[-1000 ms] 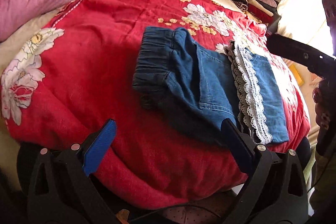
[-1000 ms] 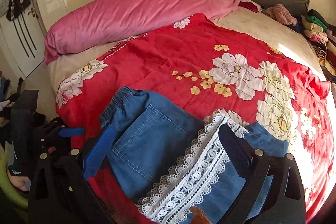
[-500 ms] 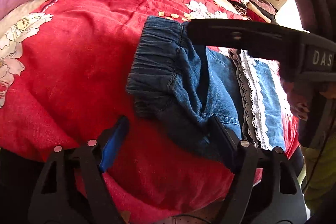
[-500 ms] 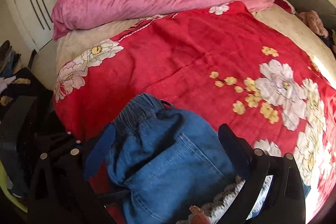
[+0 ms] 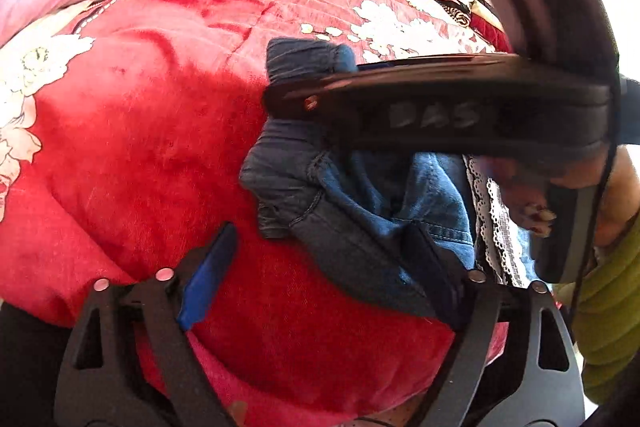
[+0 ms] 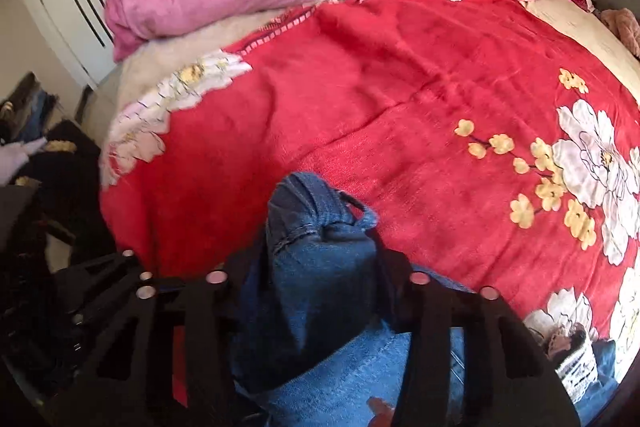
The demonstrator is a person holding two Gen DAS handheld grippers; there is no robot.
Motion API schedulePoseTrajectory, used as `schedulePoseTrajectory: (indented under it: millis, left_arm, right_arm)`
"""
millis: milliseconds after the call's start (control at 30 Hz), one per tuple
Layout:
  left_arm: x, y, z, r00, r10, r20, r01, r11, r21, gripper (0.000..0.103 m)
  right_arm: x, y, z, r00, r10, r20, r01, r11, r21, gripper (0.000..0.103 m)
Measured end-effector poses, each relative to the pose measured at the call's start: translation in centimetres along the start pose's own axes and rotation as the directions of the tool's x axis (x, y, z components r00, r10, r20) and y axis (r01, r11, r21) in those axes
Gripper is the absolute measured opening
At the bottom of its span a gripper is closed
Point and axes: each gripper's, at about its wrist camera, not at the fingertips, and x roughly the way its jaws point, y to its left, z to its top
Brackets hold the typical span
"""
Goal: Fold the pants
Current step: 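Grasp the elastic waistband with the right gripper and lift it, then fold the waistband over onto the lace end with the right gripper, then release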
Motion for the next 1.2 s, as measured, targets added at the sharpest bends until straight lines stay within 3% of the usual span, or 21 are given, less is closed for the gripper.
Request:
schedulePoseTrajectory:
  millis: [200,367,700,867,967,1033,1067,1200]
  left_arm:
    - [-0.8,-0.6,0.3,0.999,-0.019,0.026,0.019,1.000,-0.001,0.093]
    - [-1.3,-2.3,0.7,0.997,-0.065,0.038,0.063,0.997,0.039,0.093]
    - [0.2,-7.0,2.0,0.988,-0.155,-0.009,0.155,0.983,0.099,0.093]
    - [0.1,-9.7,2.3,0.969,-0.247,-0.021,0.248,0.962,0.118,0.093]
    - [-0.7,-12.0,2.1,0.955,-0.298,-0.008,0.295,0.940,0.172,0.093]
    - [-1.1,-13.5,1.7,0.945,-0.326,-0.012,0.321,0.922,0.218,0.093]
    - [-1.0,-14.1,1.4,0.942,-0.336,-0.021,0.331,0.914,0.236,0.093]
    - [-0.1,-16.7,0.0,0.929,-0.359,-0.090,0.369,0.878,0.304,0.093]
  right_arm:
    - [-4.9,-2.8,-1.6,0.983,0.136,0.127,-0.150,0.983,0.108,0.034]
    - [-8.8,-4.8,-3.6,0.955,0.195,0.222,-0.234,0.959,0.161,0.034]
    - [-14.5,-7.5,-7.5,0.925,0.179,0.334,-0.256,0.946,0.200,0.034]
    - [-16.2,-8.6,-9.4,0.914,0.172,0.367,-0.264,0.940,0.216,0.034]
    - [-17.2,-9.7,-10.9,0.911,0.122,0.393,-0.236,0.937,0.258,0.044]
    - [-18.1,-10.9,-12.6,0.919,0.027,0.394,-0.177,0.920,0.350,0.065]
    - [-18.5,-11.5,-13.6,0.923,-0.024,0.385,-0.145,0.903,0.405,0.066]
    - [-19.0,-13.0,-17.8,0.925,-0.086,0.369,-0.140,0.828,0.543,0.076]
